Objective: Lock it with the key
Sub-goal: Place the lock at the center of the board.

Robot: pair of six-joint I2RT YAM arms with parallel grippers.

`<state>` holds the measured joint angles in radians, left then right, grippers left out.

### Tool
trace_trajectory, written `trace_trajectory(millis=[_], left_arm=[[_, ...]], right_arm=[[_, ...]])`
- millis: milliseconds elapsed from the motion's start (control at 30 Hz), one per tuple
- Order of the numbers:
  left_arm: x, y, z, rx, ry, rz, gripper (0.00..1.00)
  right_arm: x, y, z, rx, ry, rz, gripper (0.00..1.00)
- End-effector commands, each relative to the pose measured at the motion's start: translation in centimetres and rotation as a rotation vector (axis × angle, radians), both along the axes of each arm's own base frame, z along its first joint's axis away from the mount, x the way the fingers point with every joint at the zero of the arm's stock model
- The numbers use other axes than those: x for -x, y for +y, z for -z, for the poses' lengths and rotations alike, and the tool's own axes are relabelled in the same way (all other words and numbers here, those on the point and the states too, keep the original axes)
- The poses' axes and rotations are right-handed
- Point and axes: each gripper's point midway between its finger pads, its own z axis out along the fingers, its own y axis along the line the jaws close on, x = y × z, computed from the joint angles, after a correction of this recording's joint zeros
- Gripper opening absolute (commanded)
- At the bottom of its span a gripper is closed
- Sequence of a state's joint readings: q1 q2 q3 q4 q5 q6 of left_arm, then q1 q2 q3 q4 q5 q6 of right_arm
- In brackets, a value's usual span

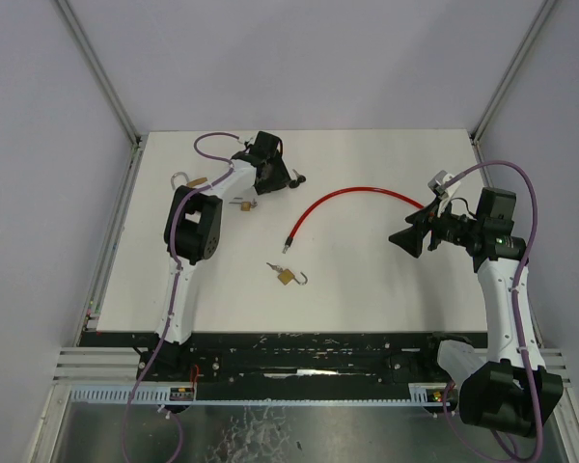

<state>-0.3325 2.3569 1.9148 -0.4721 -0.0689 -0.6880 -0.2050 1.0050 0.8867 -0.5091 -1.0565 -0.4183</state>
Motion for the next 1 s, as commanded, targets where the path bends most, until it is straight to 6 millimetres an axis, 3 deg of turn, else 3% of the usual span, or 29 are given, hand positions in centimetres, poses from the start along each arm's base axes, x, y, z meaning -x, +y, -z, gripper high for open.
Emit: trace_trajectory(millis=[0, 267, 400, 967], left_arm=[[-2.2, -0.5, -2.9, 0.054, -0.087, -0.008, 0.53], [-2.3, -0.7, -3.1, 0.067, -0.093, 0.011, 0.6], [-2.4, -0.7, -3.3, 0.067, -0.102, 0.018, 0.7], [-2.7, 0.2, -4.8, 0.087, -0.16, 0.015, 0.77]], right_arm=[[-0.2, 0.0, -0.9, -0.003, -0.045, -0.007, 0.83], [-0.2, 0.1, -0.9, -0.004, -0.045, -0.009, 0.83], [-0.2, 0.0, -0.8, -0.004, -0.044, -0.007, 0.83], [-0.1, 0.1, -0.8, -0.004, -0.044, -0.009, 0.84]])
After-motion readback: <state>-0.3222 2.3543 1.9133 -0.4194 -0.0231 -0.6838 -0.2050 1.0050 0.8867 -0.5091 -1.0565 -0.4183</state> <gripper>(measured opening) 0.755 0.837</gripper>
